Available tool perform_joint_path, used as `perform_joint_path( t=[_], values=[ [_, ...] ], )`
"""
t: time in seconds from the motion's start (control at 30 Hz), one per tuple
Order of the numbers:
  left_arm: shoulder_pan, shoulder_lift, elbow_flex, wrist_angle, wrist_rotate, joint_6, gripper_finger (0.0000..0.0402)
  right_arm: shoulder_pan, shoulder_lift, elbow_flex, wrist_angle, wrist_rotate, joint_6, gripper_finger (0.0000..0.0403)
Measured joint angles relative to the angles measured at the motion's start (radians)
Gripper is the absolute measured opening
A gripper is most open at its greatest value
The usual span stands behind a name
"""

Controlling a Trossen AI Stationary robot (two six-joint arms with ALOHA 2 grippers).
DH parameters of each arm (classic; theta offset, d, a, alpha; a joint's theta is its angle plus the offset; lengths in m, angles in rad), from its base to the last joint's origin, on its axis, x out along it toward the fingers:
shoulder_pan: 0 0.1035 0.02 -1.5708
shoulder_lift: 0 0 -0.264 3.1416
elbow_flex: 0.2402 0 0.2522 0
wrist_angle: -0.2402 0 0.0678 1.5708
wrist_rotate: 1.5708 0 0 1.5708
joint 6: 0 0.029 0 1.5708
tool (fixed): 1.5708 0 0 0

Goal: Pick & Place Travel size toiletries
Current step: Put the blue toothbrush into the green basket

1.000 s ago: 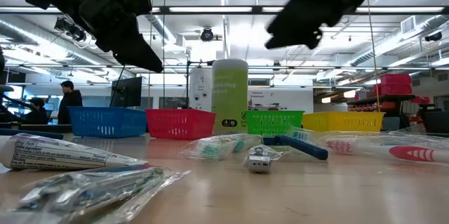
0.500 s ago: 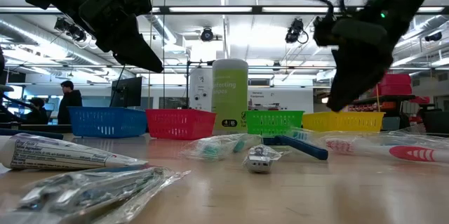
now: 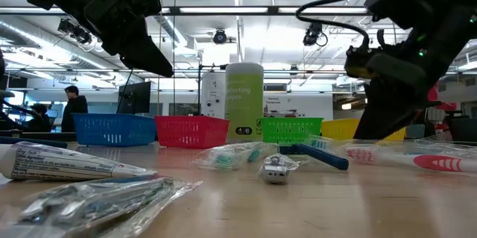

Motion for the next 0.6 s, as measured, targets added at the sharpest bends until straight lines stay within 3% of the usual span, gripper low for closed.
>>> perform_joint_path(
  t=[0.1, 0.33, 0.43, 0.6],
  values=[
    [0.000, 0.000, 0.000, 0.002, 0.000, -0.001, 0.0143, 0.000, 0.050, 0.001, 0.051, -0.032, -0.033, 0.0180],
    [0.000, 0.000, 0.000, 0.004, 0.000, -0.014, 0.0143, 0.005, 0.138, 0.047, 0.020, 0.004, -0.127, 0.0170],
    [0.000, 0.000, 0.000, 0.004, 0.000, -0.014, 0.0143, 0.008, 0.142, 0.062, 0.015, 0.014, -0.185, 0.0150],
    [0.000, 0.000, 0.000, 0.004, 0.000, -0.015, 0.0143, -0.007, 0.143, 0.070, 0.008, -0.003, -0.143, 0.0097]
  ],
)
